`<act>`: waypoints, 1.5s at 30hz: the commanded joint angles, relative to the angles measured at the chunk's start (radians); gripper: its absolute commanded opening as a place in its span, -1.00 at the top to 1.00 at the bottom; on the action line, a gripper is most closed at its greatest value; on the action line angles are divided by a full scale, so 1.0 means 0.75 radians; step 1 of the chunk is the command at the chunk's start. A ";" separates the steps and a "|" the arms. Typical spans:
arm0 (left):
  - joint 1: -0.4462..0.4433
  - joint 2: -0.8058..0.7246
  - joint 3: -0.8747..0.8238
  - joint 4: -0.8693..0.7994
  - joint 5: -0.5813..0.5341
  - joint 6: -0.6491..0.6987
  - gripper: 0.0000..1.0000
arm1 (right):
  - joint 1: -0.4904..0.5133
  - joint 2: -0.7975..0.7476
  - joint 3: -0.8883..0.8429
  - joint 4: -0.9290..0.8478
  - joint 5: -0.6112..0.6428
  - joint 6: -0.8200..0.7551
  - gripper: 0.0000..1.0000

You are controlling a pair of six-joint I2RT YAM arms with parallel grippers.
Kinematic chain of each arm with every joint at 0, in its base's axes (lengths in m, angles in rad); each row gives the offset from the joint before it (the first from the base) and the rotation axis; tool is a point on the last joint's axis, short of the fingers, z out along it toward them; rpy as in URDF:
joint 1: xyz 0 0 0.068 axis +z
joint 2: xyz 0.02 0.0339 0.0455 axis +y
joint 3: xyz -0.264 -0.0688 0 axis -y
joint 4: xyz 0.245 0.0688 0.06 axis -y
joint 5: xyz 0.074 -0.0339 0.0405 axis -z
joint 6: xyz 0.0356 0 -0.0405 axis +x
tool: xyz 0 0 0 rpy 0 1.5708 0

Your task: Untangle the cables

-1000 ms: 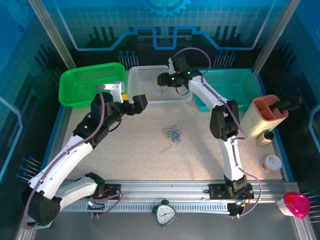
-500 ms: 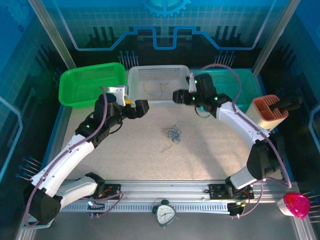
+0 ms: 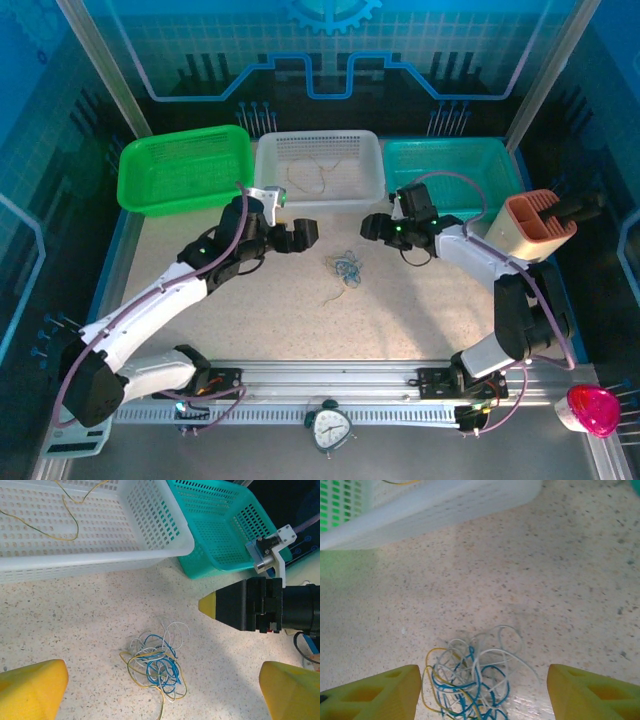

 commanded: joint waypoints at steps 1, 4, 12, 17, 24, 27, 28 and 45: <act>-0.008 0.014 -0.014 0.025 -0.004 -0.012 -0.98 | -0.043 -0.001 -0.077 0.074 -0.104 0.112 -0.40; -0.010 0.025 -0.011 0.037 -0.001 -0.010 -0.99 | -0.053 0.004 -0.152 0.143 -0.154 0.173 -0.40; -0.021 0.054 0.004 0.047 0.004 -0.013 -0.98 | -0.062 0.096 -0.199 0.305 -0.243 0.290 -0.41; -0.028 0.058 0.005 0.050 -0.004 -0.013 -0.99 | -0.061 0.146 -0.182 0.355 -0.255 0.314 -0.40; -0.037 0.072 0.017 0.051 -0.003 -0.012 -0.99 | -0.060 0.226 -0.156 0.398 -0.277 0.340 -0.38; -0.038 0.073 0.019 0.051 -0.005 -0.011 -0.98 | -0.058 0.241 -0.156 0.420 -0.284 0.347 -0.35; -0.038 0.074 0.020 0.052 -0.006 -0.012 -0.98 | -0.056 0.243 -0.155 0.424 -0.285 0.349 -0.32; -0.048 0.079 0.034 0.058 0.000 -0.007 -0.98 | -0.028 0.101 -0.056 0.292 -0.245 0.212 1.00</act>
